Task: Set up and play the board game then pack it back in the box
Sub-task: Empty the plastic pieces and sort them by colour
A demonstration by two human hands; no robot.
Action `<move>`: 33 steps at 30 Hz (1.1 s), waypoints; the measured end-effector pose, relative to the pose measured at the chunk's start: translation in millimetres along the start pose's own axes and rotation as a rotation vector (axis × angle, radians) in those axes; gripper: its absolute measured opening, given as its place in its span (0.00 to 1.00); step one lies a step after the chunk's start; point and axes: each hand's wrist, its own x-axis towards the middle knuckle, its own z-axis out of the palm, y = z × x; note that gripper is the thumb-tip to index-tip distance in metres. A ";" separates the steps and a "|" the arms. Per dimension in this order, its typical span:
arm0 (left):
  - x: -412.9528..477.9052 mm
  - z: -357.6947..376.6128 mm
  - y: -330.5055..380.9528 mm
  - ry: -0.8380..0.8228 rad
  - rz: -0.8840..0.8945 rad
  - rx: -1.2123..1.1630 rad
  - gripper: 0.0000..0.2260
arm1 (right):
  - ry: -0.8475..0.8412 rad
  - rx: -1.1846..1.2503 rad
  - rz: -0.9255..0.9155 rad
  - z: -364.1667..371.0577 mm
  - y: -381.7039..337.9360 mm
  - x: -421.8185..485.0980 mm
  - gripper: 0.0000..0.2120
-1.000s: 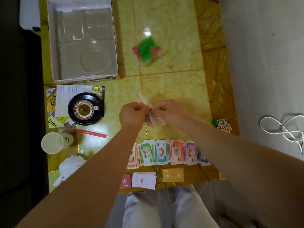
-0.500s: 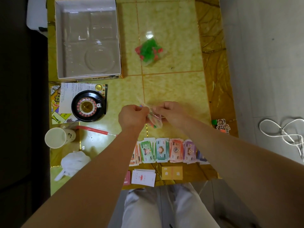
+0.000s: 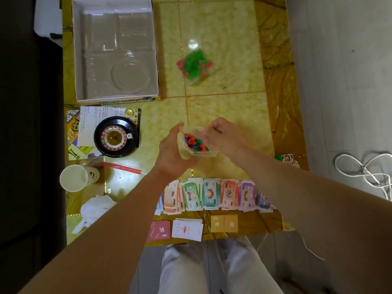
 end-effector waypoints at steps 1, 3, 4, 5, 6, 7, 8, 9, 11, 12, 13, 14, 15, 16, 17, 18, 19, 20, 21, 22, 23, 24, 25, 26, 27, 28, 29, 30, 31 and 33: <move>1.5 0.6 -1.8 0.018 0.010 0.039 0.34 | -0.013 0.025 0.012 0.1 -1.2 1.1 0.03; 3.8 4.6 -1.0 0.120 0.011 0.056 0.11 | -0.055 0.143 0.029 -1.3 -2.9 2.0 0.04; 7.1 5.3 -3.3 0.186 0.001 0.055 0.07 | -0.080 0.229 0.044 -1.7 -3.1 2.3 0.06; 10.2 5.5 -6.6 0.235 -0.021 0.045 0.08 | -0.096 0.303 0.065 -2.2 -2.5 2.7 0.08; 13.9 5.3 -11.1 0.266 -0.045 0.010 0.09 | -0.091 0.333 0.085 -2.7 1.1 4.8 0.09; 16.8 4.5 -13.4 0.277 -0.075 -0.069 0.09 | -0.071 0.309 0.103 -4.1 8.1 7.1 0.10; 18.3 3.1 -13.0 0.272 -0.105 -0.186 0.09 | -0.055 0.251 0.126 -5.2 15.5 9.3 0.13; 18.4 2.4 -11.3 0.254 -0.148 -0.323 0.09 | -0.060 0.171 0.163 -5.8 25.0 11.2 0.17; 19.4 -0.1 -10.8 0.183 -0.232 -0.574 0.09 | -0.115 0.085 0.274 -0.5 41.4 11.2 0.27; 19.9 -1.5 -12.8 0.140 -0.259 -0.660 0.09 | -0.142 0.139 0.335 4.9 47.4 10.4 0.29; 20.2 -1.9 -15.2 0.101 -0.281 -0.737 0.10 | -0.169 0.240 0.397 10.5 51.8 9.7 0.29; 21.0 -2.0 -19.0 0.077 -0.304 -0.817 0.10 | -0.205 0.363 0.452 17.5 54.3 8.9 0.26; 21.3 -2.3 -23.4 0.062 -0.336 -0.894 0.10 | -0.245 0.496 0.500 23.2 54.4 7.8 0.19; 22.0 -2.0 -26.6 0.058 -0.375 -0.947 0.10 | -0.279 0.623 0.535 27.5 52.9 6.5 0.13; 22.5 -1.6 -30.4 0.066 -0.418 -0.982 0.10 | -0.295 0.732 0.557 33.4 52.3 6.7 0.10; 23.6 -1.3 -33.2 0.079 -0.452 -0.987 0.10 | -0.308 0.796 0.549 37.4 50.0 7.1 0.09; 22.2 -1.9 -38.7 0.095 -0.483 -0.987 0.10 | -0.303 0.799 0.534 45.7 51.4 9.2 0.08; 21.6 -1.9 -38.7 0.095 -0.497 -0.964 0.10 | -0.287 0.755 0.492 47.3 49.6 10.1 0.08; 19.3 -2.5 -40.2 0.099 -0.512 -0.936 0.10 | -0.271 0.681 0.453 49.4 50.3 11.6 0.08; 17.1 -3.9 -43.0 0.108 -0.527 -0.889 0.10 | -0.259 0.596 0.419 51.1 50.4 12.7 0.10; 14.0 -7.2 -47.2 0.137 -0.546 -0.842 0.10 | -0.250 0.504 0.390 53.2 50.2 14.1 0.11; 11.7 -10.8 -51.3 0.174 -0.574 -0.790 0.09 | -0.232 0.418 0.358 53.7 49.0 15.4 0.13; 9.4 -13.7 -55.5 0.210 -0.606 -0.739 0.07 | -0.212 0.351 0.333 53.9 48.6 16.7 0.13; 7.4 -16.9 -59.9 0.243 -0.633 -0.696 0.05 | -0.186 0.297 0.308 54.7 45.8 17.2 0.12; 5.9 -19.1 -63.9 0.271 -0.658 -0.659 0.03 | -0.154 0.260 0.289 55.8 43.1 17.8 0.11; 5.0 -20.8 -67.6 0.290 -0.673 -0.631 0.04 | -0.120 0.214 0.258 57.1 40.1 17.9 0.12; 4.4 -22.4 -70.9 0.300 -0.684 -0.611 0.06 | -0.087 0.152 0.219 59.6 37.0 18.0 0.12; 4.5 -23.0 -73.3 0.295 -0.686 -0.588 0.10 | -0.058 0.063 0.170 61.3 34.8 18.4 0.13; 4.2 -23.7 -74.7 0.283 -0.685 -0.552 0.12 | -0.029 -0.040 0.122 63.6 32.2 18.4 0.14; 2.6 -23.9 -74.1 0.271 -0.682 -0.473 0.17 | 0.026 -0.227 0.037 66.5 28.0 18.1 0.15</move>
